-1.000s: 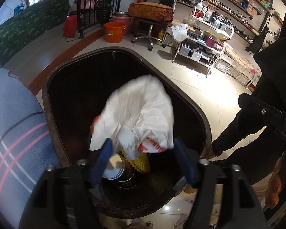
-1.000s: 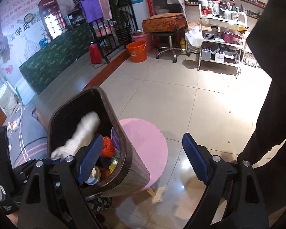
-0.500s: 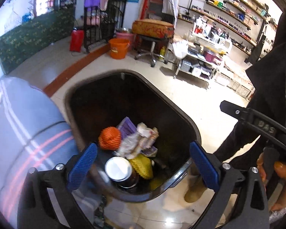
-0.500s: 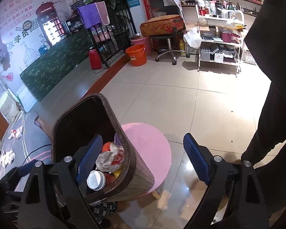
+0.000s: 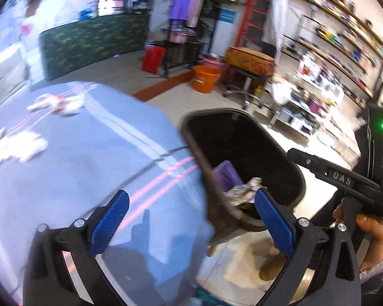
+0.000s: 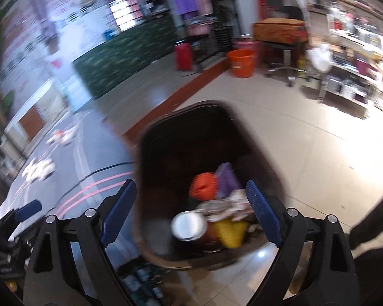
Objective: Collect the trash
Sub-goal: 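Move both open tools back from the bin to the bed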
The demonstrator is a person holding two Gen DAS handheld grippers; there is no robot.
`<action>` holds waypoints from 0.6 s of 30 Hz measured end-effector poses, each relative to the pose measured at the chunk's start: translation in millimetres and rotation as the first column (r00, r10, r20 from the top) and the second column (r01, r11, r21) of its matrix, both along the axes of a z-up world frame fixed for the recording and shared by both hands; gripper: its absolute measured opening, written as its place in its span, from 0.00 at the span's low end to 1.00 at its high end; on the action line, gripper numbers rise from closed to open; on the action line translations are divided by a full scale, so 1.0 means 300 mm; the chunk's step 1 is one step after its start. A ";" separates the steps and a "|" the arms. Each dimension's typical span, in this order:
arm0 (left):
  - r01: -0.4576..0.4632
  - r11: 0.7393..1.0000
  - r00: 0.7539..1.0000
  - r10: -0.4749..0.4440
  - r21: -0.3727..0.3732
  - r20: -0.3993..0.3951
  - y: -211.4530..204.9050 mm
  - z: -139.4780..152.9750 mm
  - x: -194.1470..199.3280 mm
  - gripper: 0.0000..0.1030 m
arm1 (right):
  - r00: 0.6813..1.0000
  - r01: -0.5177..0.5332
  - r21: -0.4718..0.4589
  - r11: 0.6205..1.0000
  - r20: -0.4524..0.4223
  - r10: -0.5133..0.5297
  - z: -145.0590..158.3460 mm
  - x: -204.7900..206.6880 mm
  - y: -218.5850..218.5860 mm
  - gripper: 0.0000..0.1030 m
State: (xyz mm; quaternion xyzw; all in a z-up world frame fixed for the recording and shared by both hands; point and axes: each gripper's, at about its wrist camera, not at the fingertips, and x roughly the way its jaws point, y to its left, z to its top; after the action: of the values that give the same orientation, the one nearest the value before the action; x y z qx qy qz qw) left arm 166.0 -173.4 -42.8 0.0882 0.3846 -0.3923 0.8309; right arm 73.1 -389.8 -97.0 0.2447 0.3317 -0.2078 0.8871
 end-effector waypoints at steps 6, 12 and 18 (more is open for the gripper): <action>-0.166 0.986 0.986 0.165 0.023 0.035 0.206 0.014 0.083 0.94 | 0.987 -0.159 0.005 0.987 0.004 0.159 0.010 0.146 0.161 0.84; -0.280 0.959 0.960 0.279 0.036 0.019 0.382 -0.001 0.149 0.94 | 0.963 -0.269 0.008 0.963 0.003 0.269 0.031 0.261 0.299 0.84; -0.346 0.936 0.938 0.346 0.069 0.015 0.536 -0.041 0.192 0.94 | 0.925 -0.378 0.020 0.926 -0.021 0.378 0.031 0.363 0.419 0.84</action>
State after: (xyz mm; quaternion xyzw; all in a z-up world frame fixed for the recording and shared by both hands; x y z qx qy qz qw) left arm 223.5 -12.7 -55.2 0.0491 0.4067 -0.2259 0.8838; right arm 182.1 -264.1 -87.6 0.1807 0.3850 -0.0332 0.9045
